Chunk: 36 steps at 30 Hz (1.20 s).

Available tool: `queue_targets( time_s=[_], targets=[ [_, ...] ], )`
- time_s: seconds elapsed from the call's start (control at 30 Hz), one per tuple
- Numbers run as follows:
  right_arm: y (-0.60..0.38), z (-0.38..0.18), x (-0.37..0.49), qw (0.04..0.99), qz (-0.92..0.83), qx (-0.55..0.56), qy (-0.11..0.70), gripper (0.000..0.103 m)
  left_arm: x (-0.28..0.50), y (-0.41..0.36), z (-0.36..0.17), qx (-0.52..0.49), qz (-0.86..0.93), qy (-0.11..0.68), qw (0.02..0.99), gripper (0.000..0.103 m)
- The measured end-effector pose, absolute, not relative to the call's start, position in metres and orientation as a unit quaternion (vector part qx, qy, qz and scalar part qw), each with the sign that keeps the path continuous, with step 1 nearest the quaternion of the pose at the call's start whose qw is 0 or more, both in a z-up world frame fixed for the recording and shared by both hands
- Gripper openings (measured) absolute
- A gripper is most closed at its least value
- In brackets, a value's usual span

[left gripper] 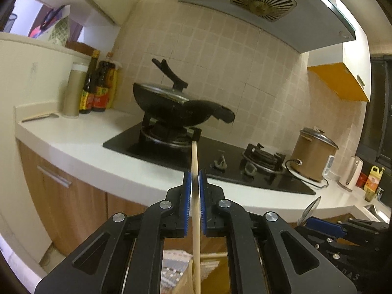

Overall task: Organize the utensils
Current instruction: 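Lift the chopstick and clear spoon and release both into the tan caddy, then lower both grippers back over the remaining chopsticks on the cloth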

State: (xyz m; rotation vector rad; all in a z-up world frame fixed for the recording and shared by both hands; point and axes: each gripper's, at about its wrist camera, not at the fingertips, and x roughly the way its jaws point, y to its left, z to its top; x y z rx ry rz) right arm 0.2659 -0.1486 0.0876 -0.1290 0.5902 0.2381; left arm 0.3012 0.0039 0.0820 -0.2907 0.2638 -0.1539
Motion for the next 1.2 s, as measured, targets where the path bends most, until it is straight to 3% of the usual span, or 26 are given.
queue_targets(
  time_s=[0.13,0.2,0.27,0.3,0.8,1.1,1.2],
  targets=[
    [-0.15,0.085,0.261,0.943,0.12,-0.06,0.304,0.029,0.293,0.009,0.079,-0.136,-0.084,0.152,0.975,0.033],
    [-0.152,0.084,0.256,0.939,0.125,-0.055,0.315,0.035,0.287,0.014,0.078,-0.139,-0.092,0.164,0.972,0.038],
    [-0.155,0.086,0.25,0.938,0.13,-0.049,0.316,0.053,0.279,0.021,0.078,-0.149,-0.101,0.179,0.967,0.041],
    [-0.156,0.087,0.246,0.939,0.132,-0.046,0.316,0.053,0.276,0.024,0.078,-0.153,-0.104,0.182,0.966,0.042],
    [-0.2,0.085,0.179,0.898,0.155,0.039,0.409,0.053,0.199,0.019,0.073,-0.084,-0.106,0.326,0.936,0.042],
    [-0.203,0.022,0.163,0.842,0.18,0.058,0.506,0.051,0.177,-0.008,0.001,-0.032,-0.103,0.474,0.874,0.04],
    [-0.201,-0.002,0.158,0.829,0.185,0.057,0.525,0.042,0.174,-0.008,-0.025,-0.042,-0.103,0.503,0.857,0.036]
  ],
)
